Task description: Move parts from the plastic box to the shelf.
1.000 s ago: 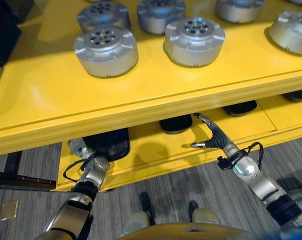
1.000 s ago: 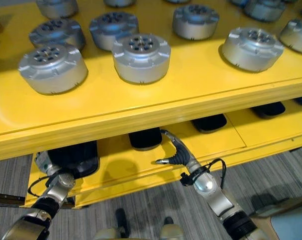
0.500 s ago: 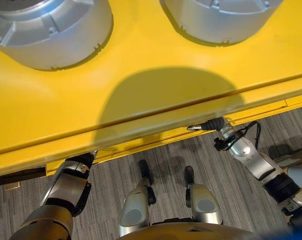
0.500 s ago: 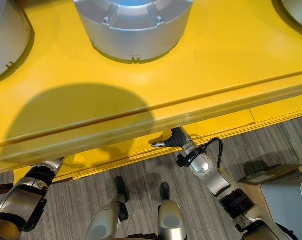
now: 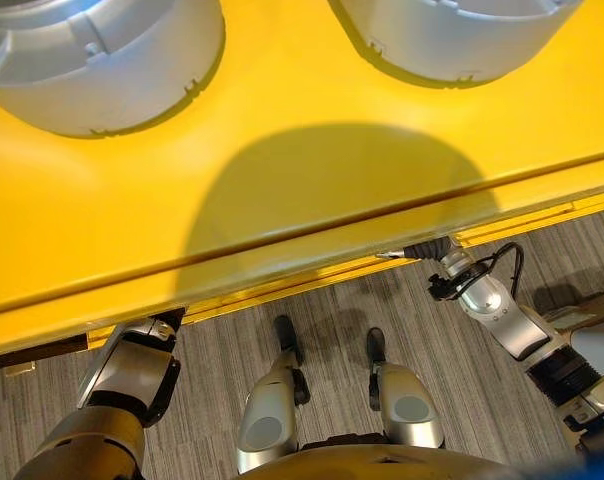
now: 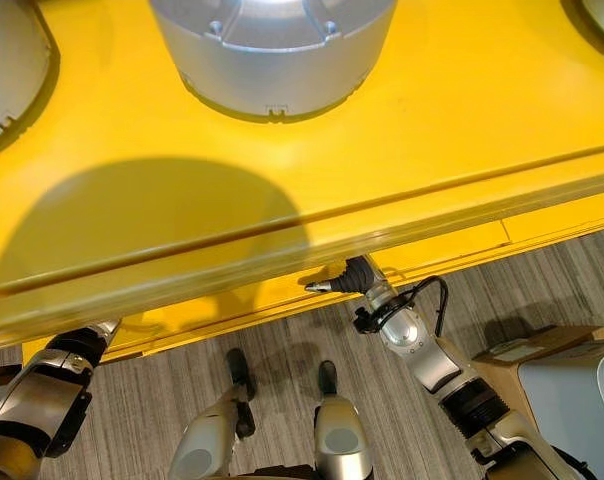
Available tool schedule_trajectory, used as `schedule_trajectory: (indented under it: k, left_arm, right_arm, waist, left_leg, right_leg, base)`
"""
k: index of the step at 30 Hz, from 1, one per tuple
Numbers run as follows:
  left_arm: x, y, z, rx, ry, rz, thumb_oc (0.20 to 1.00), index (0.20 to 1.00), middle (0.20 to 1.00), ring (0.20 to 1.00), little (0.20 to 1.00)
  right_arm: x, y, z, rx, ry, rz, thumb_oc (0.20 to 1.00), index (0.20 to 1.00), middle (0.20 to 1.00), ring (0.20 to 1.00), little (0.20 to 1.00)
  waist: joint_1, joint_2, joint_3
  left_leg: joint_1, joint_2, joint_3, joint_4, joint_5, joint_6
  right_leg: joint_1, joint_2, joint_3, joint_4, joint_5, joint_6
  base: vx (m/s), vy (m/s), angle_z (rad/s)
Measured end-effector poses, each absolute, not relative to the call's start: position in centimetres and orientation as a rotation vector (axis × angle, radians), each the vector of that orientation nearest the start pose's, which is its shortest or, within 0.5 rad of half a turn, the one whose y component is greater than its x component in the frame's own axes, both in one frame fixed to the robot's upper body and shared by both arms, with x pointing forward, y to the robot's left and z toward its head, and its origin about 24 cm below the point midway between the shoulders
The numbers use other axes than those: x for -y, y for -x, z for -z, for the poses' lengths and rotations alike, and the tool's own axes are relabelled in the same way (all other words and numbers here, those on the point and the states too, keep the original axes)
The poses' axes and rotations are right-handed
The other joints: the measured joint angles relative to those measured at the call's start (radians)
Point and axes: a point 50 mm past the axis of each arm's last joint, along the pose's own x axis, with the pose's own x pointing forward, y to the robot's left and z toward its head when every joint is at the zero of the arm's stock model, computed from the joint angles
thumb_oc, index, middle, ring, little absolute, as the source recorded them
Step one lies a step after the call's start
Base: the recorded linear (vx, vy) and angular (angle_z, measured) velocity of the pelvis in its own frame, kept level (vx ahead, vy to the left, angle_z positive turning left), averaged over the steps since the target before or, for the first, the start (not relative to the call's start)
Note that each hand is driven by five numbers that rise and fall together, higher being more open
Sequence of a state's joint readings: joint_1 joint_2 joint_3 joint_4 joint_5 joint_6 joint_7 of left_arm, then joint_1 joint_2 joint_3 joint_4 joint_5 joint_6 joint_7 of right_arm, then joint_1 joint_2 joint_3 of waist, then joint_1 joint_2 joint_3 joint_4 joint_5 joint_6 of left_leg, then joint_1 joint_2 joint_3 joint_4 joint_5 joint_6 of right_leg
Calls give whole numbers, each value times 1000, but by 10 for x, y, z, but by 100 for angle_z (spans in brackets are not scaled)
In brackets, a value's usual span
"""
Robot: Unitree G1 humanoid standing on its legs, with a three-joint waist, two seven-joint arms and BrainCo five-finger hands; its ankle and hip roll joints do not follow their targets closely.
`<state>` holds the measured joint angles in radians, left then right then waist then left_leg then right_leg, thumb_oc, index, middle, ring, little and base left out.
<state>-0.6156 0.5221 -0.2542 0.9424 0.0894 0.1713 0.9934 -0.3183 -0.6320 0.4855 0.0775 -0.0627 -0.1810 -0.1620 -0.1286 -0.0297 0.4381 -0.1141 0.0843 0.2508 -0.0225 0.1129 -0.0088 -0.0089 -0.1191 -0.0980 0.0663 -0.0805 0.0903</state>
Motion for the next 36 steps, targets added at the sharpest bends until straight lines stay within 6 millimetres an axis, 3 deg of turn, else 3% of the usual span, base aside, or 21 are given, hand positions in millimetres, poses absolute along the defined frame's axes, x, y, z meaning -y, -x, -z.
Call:
schedule_trajectory:
  k: [3, 4, 5, 6, 12, 14, 17, 19, 25, 36]
  left_arm:
    - [-299, -317, -58, -143, -929, -1003, 200, 200, 200, 200, 200]
    - [-299, -316, -56, -150, -932, -1001, 263, 263, 263, 263, 263]
    - [-300, -314, -55, -160, -937, -1001, 511, 511, 511, 511, 511]
    - [-301, -311, -51, -175, -946, -1000, 1000, 1000, 1000, 1000, 1000]
    - [-301, -304, -40, -215, -951, -986, 1000, 1000, 1000, 1000, 1000]
    - [-294, -297, -24, -261, -932, -965, 1000, 1000, 1000, 1000, 1000]
    - [-291, -292, -16, -284, -918, -960, 1000, 1000, 1000, 1000, 1000]
    - [-289, -282, -3, -325, -917, -945, 1000, 1000, 1000, 1000, 1000]
    - [-290, -282, -3, -316, -891, -954, 1000, 1000, 1000, 1000, 1000]
    - [-293, -277, -10, -233, -851, -1067, 1000, 1000, 1000, 1000, 1000]
  right_arm:
    - [151, -288, -97, 331, 702, -339, 1000, 1000, 1000, 1000, 1000]
    - [151, -288, -97, 331, 702, -339, 1000, 1000, 1000, 1000, 1000]
    - [151, -288, -97, 331, 702, -339, 1000, 1000, 1000, 1000, 1000]
    - [151, -288, -97, 331, 702, -339, 1000, 1000, 1000, 1000, 1000]
    - [151, -288, -97, 331, 703, -339, 1000, 1000, 1000, 1000, 1000]
    - [151, -287, -96, 325, 703, -339, 1000, 1000, 1000, 1000, 1000]
    - [153, -286, -93, 314, 701, -339, 1000, 1000, 1000, 1000, 1000]
    - [155, -280, -82, 275, 694, -345, 1000, 1000, 1000, 1000, 1000]
    - [157, -274, -74, 237, 692, -364, 1000, 1000, 1000, 1000, 1000]
    - [158, -270, -66, 204, 690, -384, 1000, 1000, 1000, 1000, 1000]
  waist:
    - [5, 2, -1]
    - [5, 3, -2]
    - [5, 3, -2]
    - [5, 3, -2]
    - [9, 16, -20]
    - [7, 21, -59]
    - [7, 21, -82]
    - [9, 20, -134]
    - [1, 28, -186]
    - [3, 21, -213]
  left_leg:
    - [10, 0, -5, 0, 0, 0]
    - [13, 0, -8, 0, 0, 0]
    - [15, 0, -9, 0, 0, 0]
    - [18, 0, -9, 0, 0, 0]
    - [21, -1, -11, 0, 0, 0]
    - [27, 1, -12, 0, 0, 0]
    - [36, 2, -14, -1, 0, 0]
    - [73, 2, -16, -12, -6, -8]
    - [80, 5, -15, -12, -7, -10]
    - [103, 6, -13, -15, -7, -10]
  right_leg:
    - [12, 1, -2, -1, 0, 0]
    - [17, 1, -2, -2, 0, 0]
    - [18, 1, -2, -2, 0, 0]
    - [21, 1, -2, -1, 0, -1]
    - [25, 1, -2, 0, 0, -1]
    - [36, 3, -2, -8, 1, -1]
    - [49, 4, -4, -16, 1, -2]
    - [86, 4, -5, -36, 0, -4]
    - [89, 4, -3, -30, -3, -7]
    - [108, 8, -2, -31, -3, -7]
  base:
    - [6, -21, 4]
    - [10, -11, 6]
    - [0, 0, 0]
    - [0, 0, 0]
    - [-2, -5, 0]
    - [29, -58, 2]
    - [60, -49, 3]
    - [57, -25, 1]
    - [60, -17, -1]
    - [26, -20, -1]
